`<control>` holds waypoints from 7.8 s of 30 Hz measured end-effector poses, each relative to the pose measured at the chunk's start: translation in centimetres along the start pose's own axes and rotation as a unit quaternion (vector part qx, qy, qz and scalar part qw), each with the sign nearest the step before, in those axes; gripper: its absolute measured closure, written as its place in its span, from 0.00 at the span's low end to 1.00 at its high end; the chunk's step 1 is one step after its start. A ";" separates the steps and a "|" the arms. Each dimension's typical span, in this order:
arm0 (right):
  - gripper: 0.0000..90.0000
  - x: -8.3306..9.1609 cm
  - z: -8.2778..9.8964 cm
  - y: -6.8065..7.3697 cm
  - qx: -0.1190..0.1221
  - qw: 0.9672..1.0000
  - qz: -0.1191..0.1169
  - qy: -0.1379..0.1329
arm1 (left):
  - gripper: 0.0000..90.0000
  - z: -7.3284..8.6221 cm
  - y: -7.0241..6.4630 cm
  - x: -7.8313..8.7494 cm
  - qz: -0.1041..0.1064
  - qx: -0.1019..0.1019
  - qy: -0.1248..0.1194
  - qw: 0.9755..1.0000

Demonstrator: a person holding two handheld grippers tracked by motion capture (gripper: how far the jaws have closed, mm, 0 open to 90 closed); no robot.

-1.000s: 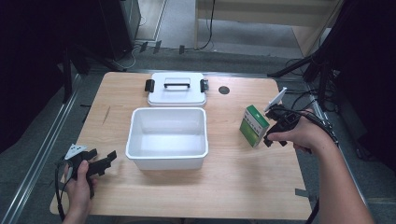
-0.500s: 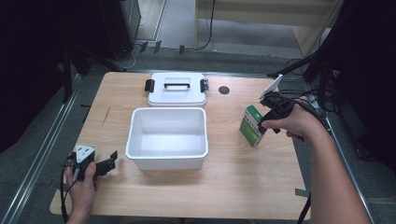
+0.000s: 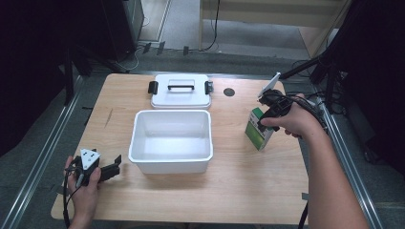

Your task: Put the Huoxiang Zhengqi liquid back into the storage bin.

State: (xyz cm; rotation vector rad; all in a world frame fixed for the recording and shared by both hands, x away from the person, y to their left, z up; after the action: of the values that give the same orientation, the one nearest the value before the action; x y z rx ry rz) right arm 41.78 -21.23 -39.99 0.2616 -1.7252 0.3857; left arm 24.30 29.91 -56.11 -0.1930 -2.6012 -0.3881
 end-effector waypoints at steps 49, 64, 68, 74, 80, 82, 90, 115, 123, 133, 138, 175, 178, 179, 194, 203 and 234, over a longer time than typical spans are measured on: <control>0.71 2.1 -0.7 2.0 0.125 0.991 -0.046 -0.006 | 0.11 0.0 0.6 0.1 0.039 0.021 -0.041 0.998; 0.72 6.8 0.0 6.4 0.394 0.916 -0.046 -0.057 | 0.11 0.0 0.7 0.1 0.039 0.022 -0.041 0.998; 0.72 7.7 0.1 6.7 0.417 0.905 -0.048 -0.065 | 0.11 0.0 0.7 0.1 0.038 0.022 -0.042 0.998; 0.72 9.8 0.0 7.2 0.428 0.900 -0.053 -0.070 | 0.11 0.0 0.7 0.1 0.041 0.023 -0.040 0.998; 0.72 11.5 -0.3 8.4 0.437 0.893 -0.072 -0.075 | 0.11 0.0 0.7 0.1 0.041 0.025 -0.038 0.998; 0.72 12.0 -0.4 8.9 0.439 0.892 -0.073 -0.074 | 0.11 0.1 0.7 0.1 0.040 0.026 -0.038 0.998; 0.72 13.8 -1.1 10.7 0.448 0.886 -0.079 -0.082 | 0.11 0.1 0.7 0.1 0.040 0.028 -0.039 0.998; 0.71 15.2 -3.9 18.1 0.464 0.878 -0.094 -0.071 | 0.11 0.1 0.9 0.1 0.043 0.034 -0.038 0.998; 0.71 13.8 -4.8 19.2 0.482 0.869 -0.096 -0.064 | 0.11 0.1 0.9 0.0 0.044 0.036 -0.037 0.998; 0.71 12.3 -5.1 19.5 0.496 0.862 -0.092 -0.057 | 0.11 0.1 1.0 0.0 0.044 0.039 -0.038 0.998; 0.71 11.4 -5.2 19.2 0.501 0.860 -0.087 -0.054 | 0.11 0.1 0.9 0.0 0.044 0.038 -0.037 0.998; 0.71 4.3 -6.3 20.3 0.497 0.863 -0.088 -0.024 | 0.11 0.1 0.9 0.0 0.045 0.035 -0.034 0.998; 0.71 3.6 -6.3 20.4 0.495 0.863 -0.093 -0.021 | 0.11 0.1 0.9 0.0 0.045 0.035 -0.034 0.998; 0.71 3.6 -6.3 20.4 0.495 0.863 -0.093 -0.021 | 0.11 0.1 0.9 0.0 0.045 0.035 -0.034 0.998; 0.71 1.2 -6.3 21.2 0.499 0.862 -0.095 -0.010 | 0.11 0.1 0.9 0.0 0.046 0.034 -0.033 0.998; 0.69 0.9 -6.3 21.6 0.492 0.864 -0.103 -0.013 | 0.11 0.1 0.9 0.0 0.046 0.034 -0.033 0.998; 0.36 4.6 -5.4 20.8 0.435 0.887 -0.142 -0.066 | 0.11 0.1 0.9 0.0 0.048 0.036 -0.033 0.998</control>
State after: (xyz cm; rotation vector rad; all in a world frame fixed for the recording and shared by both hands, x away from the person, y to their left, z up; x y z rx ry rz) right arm 37.82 0.15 -36.91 1.1990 -1.5114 0.9265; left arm 24.49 30.78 -55.95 -0.3085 -2.6535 -0.2581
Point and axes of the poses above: each handheld gripper's, and its own axes: x roughly backward along the jaws, z roughly out of its underside, y roughly to its left, the point moved 2 cm from there along -x, roughly forward along the jaws, and after that the axes turned 11 degrees about -x, right-handed, at the moved point
